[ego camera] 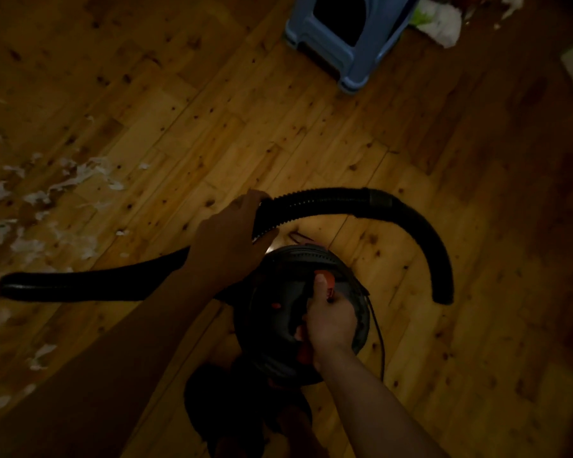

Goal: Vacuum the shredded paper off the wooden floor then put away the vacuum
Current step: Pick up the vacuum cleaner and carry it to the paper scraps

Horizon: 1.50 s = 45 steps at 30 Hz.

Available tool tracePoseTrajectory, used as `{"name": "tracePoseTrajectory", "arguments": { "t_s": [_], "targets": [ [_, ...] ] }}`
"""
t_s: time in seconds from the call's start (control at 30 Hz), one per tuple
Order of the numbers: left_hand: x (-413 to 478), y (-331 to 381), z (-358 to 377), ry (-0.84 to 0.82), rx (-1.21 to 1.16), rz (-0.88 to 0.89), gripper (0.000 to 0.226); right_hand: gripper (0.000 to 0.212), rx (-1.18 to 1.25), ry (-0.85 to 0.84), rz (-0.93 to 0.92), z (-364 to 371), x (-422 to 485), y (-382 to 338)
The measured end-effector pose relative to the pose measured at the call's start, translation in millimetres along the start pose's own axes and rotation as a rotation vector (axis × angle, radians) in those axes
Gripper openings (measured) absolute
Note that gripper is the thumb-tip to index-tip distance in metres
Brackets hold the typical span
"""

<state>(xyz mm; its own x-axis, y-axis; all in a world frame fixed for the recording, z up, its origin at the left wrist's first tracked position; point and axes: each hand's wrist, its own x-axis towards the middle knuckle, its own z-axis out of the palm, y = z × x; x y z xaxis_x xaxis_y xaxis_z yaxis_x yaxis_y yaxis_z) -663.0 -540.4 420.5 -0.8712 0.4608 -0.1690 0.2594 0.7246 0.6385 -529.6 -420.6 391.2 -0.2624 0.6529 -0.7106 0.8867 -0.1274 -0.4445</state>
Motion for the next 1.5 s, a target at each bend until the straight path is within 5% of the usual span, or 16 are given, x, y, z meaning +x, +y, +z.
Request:
{"name": "tracePoseTrajectory", "arguments": {
  "t_s": [0.27,0.53,0.67,0.77,0.83,0.93,1.0,1.13,1.27,1.33,1.5],
  "targets": [
    [-15,-4,-4,-0.064,0.14,0.174,0.048,0.05,0.02,0.011,-0.021,17,-3,9],
    [-14,11,-53,0.146,0.031,-0.076,0.047,0.027,-0.112,0.043,-0.1,-23,6,-4],
    [-22,22,-95,0.187,0.01,-0.103,0.042,0.033,-0.025,-0.006,-0.127,-51,-15,-35],
    [-36,23,-114,0.16,0.056,-0.119,0.035,0.056,-0.125,-0.032,-0.107,-68,-22,-50],
    [-48,15,-121,0.166,0.099,-0.151,0.031,0.09,-0.233,-0.025,-0.027,-69,-10,-39],
    [-63,-6,-122,0.209,0.095,-0.236,0.025,0.137,-0.206,-0.099,0.09,-65,64,49],
    [-71,-19,-116,0.235,0.113,-0.315,0.027,0.124,-0.117,-0.132,0.07,-71,73,79],
    [-83,-32,-102,0.19,0.156,-0.391,0.033,0.058,-0.034,-0.1,-0.082,-93,-2,56],
    [-79,-26,-76,-0.022,0.258,-0.396,0.036,0.059,-0.163,-0.084,-0.279,-89,-7,83],
    [-72,-18,-59,-0.134,0.312,-0.348,0.039,0.043,-0.27,-0.069,-0.33,-83,0,87],
    [-53,-6,-9,-0.215,0.028,-0.489,0.054,0.026,-0.314,-0.124,-0.463,-77,4,65]
  ]
}}
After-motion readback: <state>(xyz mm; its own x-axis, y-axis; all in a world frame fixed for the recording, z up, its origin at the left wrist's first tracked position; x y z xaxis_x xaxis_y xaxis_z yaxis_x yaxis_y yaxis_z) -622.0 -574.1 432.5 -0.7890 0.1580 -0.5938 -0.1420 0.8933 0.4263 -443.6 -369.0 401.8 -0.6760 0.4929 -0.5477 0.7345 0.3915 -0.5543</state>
